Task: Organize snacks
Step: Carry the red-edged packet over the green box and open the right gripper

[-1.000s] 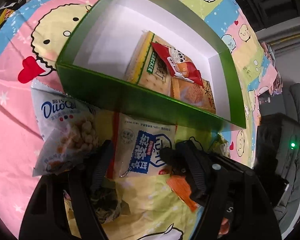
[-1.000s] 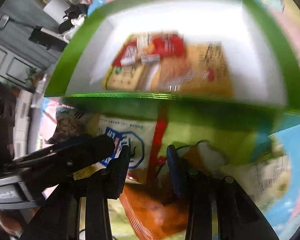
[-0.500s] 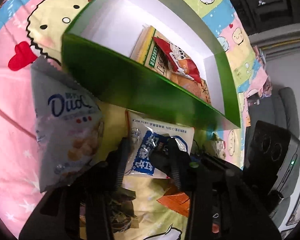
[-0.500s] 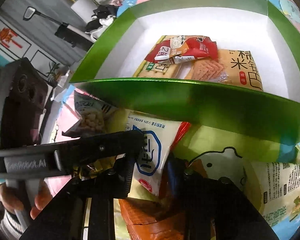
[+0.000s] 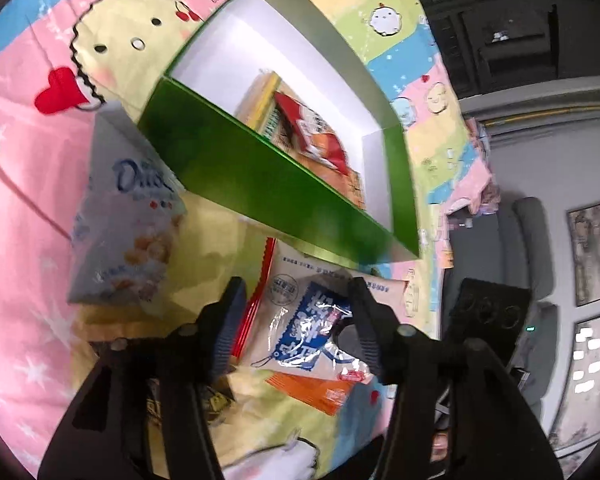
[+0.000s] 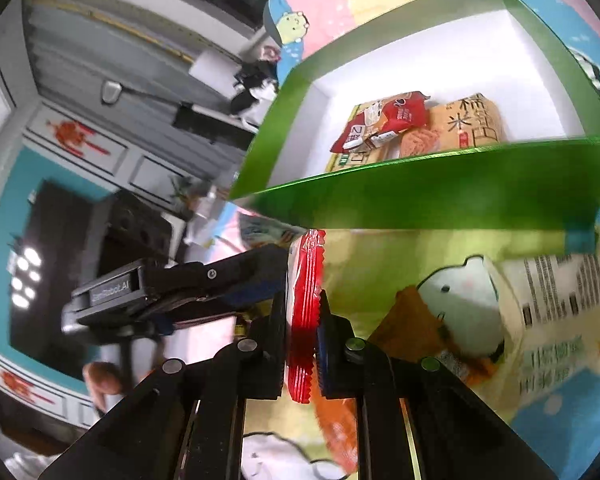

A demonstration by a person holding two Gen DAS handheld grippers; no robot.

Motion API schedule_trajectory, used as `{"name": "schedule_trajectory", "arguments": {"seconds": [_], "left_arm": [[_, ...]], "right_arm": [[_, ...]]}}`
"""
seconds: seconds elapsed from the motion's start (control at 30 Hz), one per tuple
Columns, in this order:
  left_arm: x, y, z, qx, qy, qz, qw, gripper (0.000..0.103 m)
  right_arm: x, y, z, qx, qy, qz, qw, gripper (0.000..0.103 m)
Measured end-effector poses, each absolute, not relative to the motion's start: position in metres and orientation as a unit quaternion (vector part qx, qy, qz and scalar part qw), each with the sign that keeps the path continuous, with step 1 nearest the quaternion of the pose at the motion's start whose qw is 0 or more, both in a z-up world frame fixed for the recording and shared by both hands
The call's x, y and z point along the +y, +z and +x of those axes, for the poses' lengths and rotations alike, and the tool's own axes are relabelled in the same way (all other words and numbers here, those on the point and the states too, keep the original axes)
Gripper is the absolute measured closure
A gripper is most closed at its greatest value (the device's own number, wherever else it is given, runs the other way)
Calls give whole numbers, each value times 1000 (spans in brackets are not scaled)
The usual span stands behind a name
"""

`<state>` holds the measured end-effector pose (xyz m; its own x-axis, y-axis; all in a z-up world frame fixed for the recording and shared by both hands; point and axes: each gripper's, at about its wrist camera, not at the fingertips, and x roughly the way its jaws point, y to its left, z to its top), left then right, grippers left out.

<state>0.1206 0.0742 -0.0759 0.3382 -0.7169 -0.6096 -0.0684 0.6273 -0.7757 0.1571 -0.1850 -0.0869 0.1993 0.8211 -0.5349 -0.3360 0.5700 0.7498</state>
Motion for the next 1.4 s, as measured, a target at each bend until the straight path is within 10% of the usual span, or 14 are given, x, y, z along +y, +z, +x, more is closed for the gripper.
{"name": "schedule_trajectory", "arguments": {"seconds": [0.43,1.4], "left_arm": [[43,-39,111,510,-260,-340,746,75],[61,-54,240,527,-198,-335,755,77]], "right_arm": [[-205,-74,150,465,407,311,722,89],[-172,-69,275,479,378,247,753,89]]}}
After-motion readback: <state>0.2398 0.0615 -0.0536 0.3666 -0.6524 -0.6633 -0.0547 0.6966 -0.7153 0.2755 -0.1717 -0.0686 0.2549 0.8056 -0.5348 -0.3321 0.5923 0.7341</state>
